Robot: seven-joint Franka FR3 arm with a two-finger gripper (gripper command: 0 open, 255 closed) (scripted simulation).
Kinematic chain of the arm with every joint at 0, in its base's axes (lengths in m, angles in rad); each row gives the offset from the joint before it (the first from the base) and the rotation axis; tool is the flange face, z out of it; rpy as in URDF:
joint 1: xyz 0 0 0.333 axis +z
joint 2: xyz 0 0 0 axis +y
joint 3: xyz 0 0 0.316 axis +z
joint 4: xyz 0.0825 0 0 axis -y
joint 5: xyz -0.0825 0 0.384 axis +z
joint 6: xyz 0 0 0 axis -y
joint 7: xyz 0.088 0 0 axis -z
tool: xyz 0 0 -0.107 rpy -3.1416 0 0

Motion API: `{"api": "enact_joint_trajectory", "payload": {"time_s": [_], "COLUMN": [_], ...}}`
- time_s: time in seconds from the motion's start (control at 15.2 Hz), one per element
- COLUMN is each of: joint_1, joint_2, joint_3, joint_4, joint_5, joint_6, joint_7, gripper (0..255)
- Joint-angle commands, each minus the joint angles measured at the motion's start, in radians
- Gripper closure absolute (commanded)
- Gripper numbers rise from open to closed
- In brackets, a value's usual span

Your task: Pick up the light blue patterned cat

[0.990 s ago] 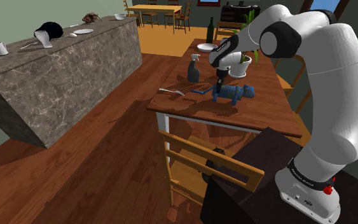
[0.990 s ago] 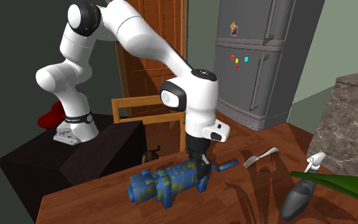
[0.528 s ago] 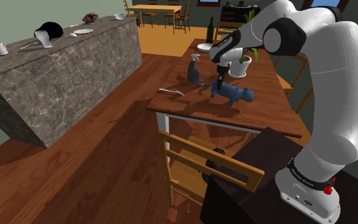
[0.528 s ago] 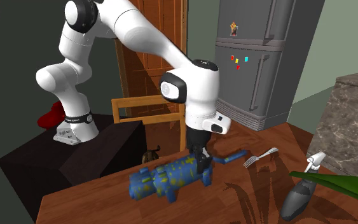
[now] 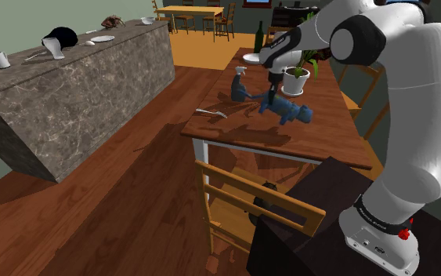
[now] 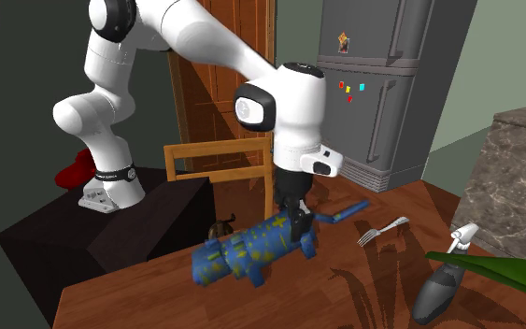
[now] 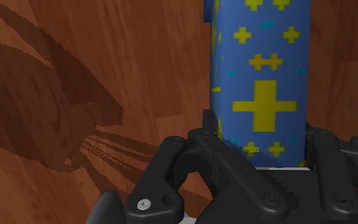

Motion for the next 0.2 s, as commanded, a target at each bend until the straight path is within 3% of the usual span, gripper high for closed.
{"api": "enact_joint_trajectory", "payload": {"time_s": [0.0,0.13], "joint_1": [0.003,0.003], "joint_2": [-0.016,-0.017], "joint_3": [-0.004,-0.004], "joint_4": [0.006,0.006], "joint_5": [-0.006,-0.007], "joint_6": [-0.020,-0.021], "joint_7": [0.004,0.004], "gripper": [255,255]}}
